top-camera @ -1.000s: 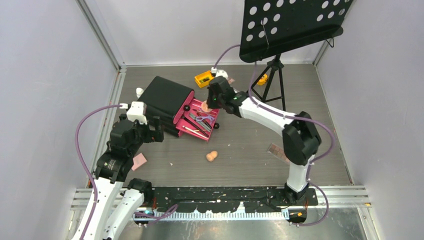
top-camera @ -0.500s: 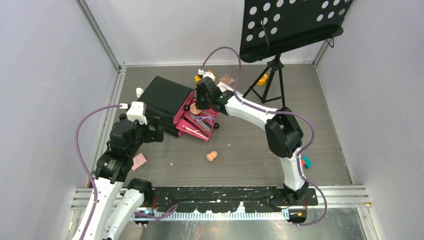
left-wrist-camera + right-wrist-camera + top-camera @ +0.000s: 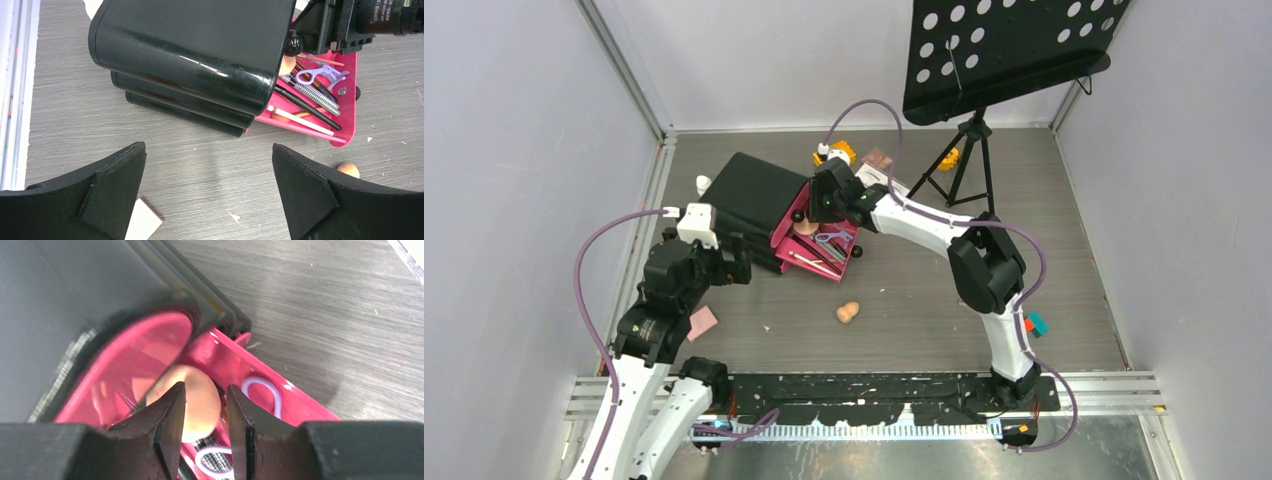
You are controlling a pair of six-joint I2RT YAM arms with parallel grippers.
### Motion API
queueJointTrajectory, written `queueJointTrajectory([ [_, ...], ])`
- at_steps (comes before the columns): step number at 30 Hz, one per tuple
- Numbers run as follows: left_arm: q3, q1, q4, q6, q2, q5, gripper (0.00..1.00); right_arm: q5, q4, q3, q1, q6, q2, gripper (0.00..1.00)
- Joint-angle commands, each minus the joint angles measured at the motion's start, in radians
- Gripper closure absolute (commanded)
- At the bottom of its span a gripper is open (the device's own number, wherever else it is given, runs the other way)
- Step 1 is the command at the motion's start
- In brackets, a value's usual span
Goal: Organize the makeup
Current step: Place the makeup tool in the drawer, then pick up the makeup tool from the center of the board.
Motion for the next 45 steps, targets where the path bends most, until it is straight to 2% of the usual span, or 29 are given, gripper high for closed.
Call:
queueJointTrajectory([
  [1, 0.000, -0.003, 0.045, 0.013, -0.006, 0.007, 0.00, 0.038, 0.043, -0.056, 0.008, -0.021, -0.126, 0.58],
  [10, 0.000, -0.003, 0.047, 0.013, -0.003, 0.009, 0.00, 0.117, 0.024, -0.265, 0.016, -0.117, -0.349, 0.54],
  [18, 0.000, -0.003, 0.043, 0.013, -0.002, 0.006, 0.00, 0.120, 0.010, -0.504, 0.088, -0.065, -0.508, 0.54],
  [22, 0.000, -0.003, 0.042, 0.014, -0.001, 0.003, 0.00, 0.204, -0.034, -0.602, 0.176, 0.094, -0.571, 0.54],
  [25, 0.001, -0.003, 0.042, 0.014, 0.002, 0.004, 0.00, 0.310, -0.139, -0.639, 0.223, 0.376, -0.587, 0.54],
  [27, 0.000, -0.003, 0.043, 0.014, 0.003, 0.004, 0.00, 0.321, -0.176, -0.670, 0.240, 0.579, -0.585, 0.52],
  [29, 0.000, -0.003, 0.044, 0.014, 0.003, 0.004, 0.00, 0.317, -0.160, -0.716, 0.262, 0.759, -0.590, 0.50],
  [31, 0.000, -0.003, 0.042, 0.013, 0.002, 0.005, 0.00, 0.327, -0.105, -0.767, 0.281, 0.862, -0.592, 0.49],
  [35, 0.000, -0.003, 0.042, 0.012, -0.002, 0.006, 0.00, 0.324, -0.072, -0.808, 0.286, 0.957, -0.557, 0.48],
  [45, 0.001, -0.003, 0.040, 0.013, -0.006, 0.010, 0.00, 0.248, 0.057, -0.812, 0.285, 0.997, -0.447, 0.48],
])
